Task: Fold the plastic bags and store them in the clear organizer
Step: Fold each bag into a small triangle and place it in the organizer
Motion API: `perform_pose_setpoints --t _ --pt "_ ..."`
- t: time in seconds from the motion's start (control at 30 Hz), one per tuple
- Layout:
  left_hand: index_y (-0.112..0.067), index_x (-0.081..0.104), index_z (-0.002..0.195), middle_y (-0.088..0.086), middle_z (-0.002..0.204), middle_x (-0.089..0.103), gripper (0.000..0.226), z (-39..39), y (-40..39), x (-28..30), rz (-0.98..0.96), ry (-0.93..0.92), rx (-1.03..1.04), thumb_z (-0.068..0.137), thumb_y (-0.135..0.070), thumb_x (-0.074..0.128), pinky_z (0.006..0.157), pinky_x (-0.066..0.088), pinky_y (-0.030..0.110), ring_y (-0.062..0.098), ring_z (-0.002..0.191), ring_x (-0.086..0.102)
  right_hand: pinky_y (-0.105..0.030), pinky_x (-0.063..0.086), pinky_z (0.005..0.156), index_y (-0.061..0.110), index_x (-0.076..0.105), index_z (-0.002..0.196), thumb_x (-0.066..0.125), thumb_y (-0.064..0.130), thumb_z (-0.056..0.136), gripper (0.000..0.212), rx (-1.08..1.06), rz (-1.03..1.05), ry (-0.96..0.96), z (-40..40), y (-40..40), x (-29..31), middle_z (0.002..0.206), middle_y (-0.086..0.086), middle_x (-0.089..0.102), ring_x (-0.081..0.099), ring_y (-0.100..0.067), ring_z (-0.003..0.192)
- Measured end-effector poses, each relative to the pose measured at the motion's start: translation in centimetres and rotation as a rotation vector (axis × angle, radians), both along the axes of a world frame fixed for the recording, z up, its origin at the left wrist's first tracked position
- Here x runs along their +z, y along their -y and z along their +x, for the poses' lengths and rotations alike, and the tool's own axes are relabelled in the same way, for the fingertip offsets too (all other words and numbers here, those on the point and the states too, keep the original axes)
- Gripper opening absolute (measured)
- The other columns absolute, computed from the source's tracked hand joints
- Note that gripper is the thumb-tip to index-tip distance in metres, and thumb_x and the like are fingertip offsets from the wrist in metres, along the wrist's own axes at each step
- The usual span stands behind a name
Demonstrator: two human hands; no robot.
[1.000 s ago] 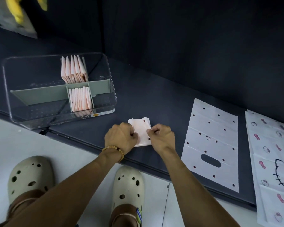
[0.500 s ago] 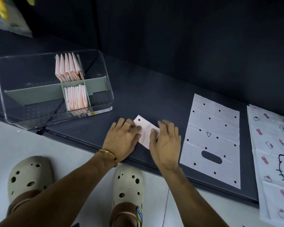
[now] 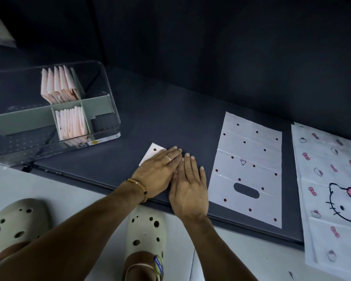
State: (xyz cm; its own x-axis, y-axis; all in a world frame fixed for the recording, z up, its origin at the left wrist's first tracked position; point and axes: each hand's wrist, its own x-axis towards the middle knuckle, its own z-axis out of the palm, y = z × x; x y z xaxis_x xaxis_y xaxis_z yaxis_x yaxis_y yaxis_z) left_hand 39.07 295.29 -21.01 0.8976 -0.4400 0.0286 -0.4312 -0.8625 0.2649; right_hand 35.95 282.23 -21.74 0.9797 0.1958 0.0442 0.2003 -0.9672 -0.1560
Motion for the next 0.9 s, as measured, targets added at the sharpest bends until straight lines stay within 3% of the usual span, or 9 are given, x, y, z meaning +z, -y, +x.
perform_pose_setpoints --t 0.17,0.33,0.43,0.53,0.6,0.67,0.8,0.9 --pt "-0.018 0.015 0.151 -0.006 0.159 0.01 0.053 1.1 -3.8 -0.3 0.022 -0.061 -0.088 0.101 -0.023 0.032 0.111 -0.014 0.015 0.004 0.144 -0.002 -0.041 0.013 0.117 0.007 0.037 0.146 0.017 0.032 0.098 0.058 0.011 -0.013 -0.025 0.0 0.2 0.0 0.155 -0.008 0.032 0.025 -0.021 0.145" --pt "-0.023 0.006 0.151 -0.011 0.158 0.0 0.053 1.8 -8.9 0.3 0.113 -0.114 -0.019 0.102 -0.03 0.024 0.113 -0.012 0.018 0.0 0.14 -0.012 -0.033 -0.014 0.114 0.015 0.007 0.153 0.001 0.04 0.098 0.061 0.039 -0.031 -0.101 0.3 0.5 -0.6 0.162 0.0 0.001 -0.008 -0.014 0.148" --pt "-0.018 0.013 0.151 -0.006 0.159 0.005 0.053 1.7 -8.0 0.8 0.076 -0.103 0.043 0.101 -0.029 0.027 0.115 -0.006 0.02 0.007 0.146 0.0 -0.034 -0.014 0.115 0.016 0.006 0.153 0.004 0.04 0.098 0.06 0.036 -0.026 -0.108 0.3 0.5 -0.7 0.162 0.001 -0.001 -0.01 -0.014 0.147" --pt "-0.018 0.022 0.15 0.0 0.157 0.02 0.053 1.6 -4.9 1.3 0.025 -0.06 0.088 0.1 -0.029 0.034 0.116 0.007 0.026 0.014 0.144 0.017 -0.037 -0.001 0.117 0.012 0.022 0.151 0.012 0.036 0.1 0.058 0.023 -0.009 -0.066 0.1 0.3 -0.4 0.16 -0.004 0.015 0.007 -0.017 0.148" --pt "-0.023 0.037 0.143 0.001 0.144 0.04 0.047 2.2 -3.0 1.6 0.054 -0.001 0.09 0.096 -0.027 0.042 0.106 0.024 0.034 0.019 0.131 0.034 -0.038 0.006 0.118 0.01 0.029 0.149 0.015 0.034 0.1 0.057 0.017 0.005 -0.041 0.1 0.2 -0.3 0.158 -0.005 0.023 0.015 -0.019 0.147" --pt "-0.027 0.049 0.131 0.0 0.129 0.049 0.037 3.1 -1.8 2.1 0.11 0.039 0.107 0.093 -0.028 0.047 0.096 0.029 0.036 0.02 0.118 0.042 -0.039 0.007 0.118 0.01 0.03 0.149 0.014 0.034 0.1 0.057 0.019 0.016 -0.039 0.1 0.3 -0.4 0.158 -0.005 0.024 0.016 -0.019 0.147" --pt "-0.024 0.054 0.106 0.002 0.119 0.051 0.015 4.5 -1.5 2.7 0.101 -0.112 0.179 0.092 -0.029 0.052 0.091 0.03 0.036 0.022 0.113 0.046 -0.035 0.002 0.119 0.014 0.02 0.153 0.016 0.037 0.101 0.057 0.018 0.035 -0.056 0.0 0.5 -0.7 0.159 -0.002 0.019 0.01 -0.016 0.148" --pt "-0.023 0.05 0.095 0.0 0.102 0.058 0.004 4.2 -2.5 3.8 -0.154 -0.307 0.231 0.093 -0.024 0.053 0.081 0.036 0.029 0.022 0.1 0.054 -0.032 0.003 0.118 0.011 0.02 0.152 0.018 0.041 0.1 0.06 -0.026 0.108 -0.054 0.0 0.4 -0.3 0.157 -0.003 0.026 0.016 -0.016 0.147"
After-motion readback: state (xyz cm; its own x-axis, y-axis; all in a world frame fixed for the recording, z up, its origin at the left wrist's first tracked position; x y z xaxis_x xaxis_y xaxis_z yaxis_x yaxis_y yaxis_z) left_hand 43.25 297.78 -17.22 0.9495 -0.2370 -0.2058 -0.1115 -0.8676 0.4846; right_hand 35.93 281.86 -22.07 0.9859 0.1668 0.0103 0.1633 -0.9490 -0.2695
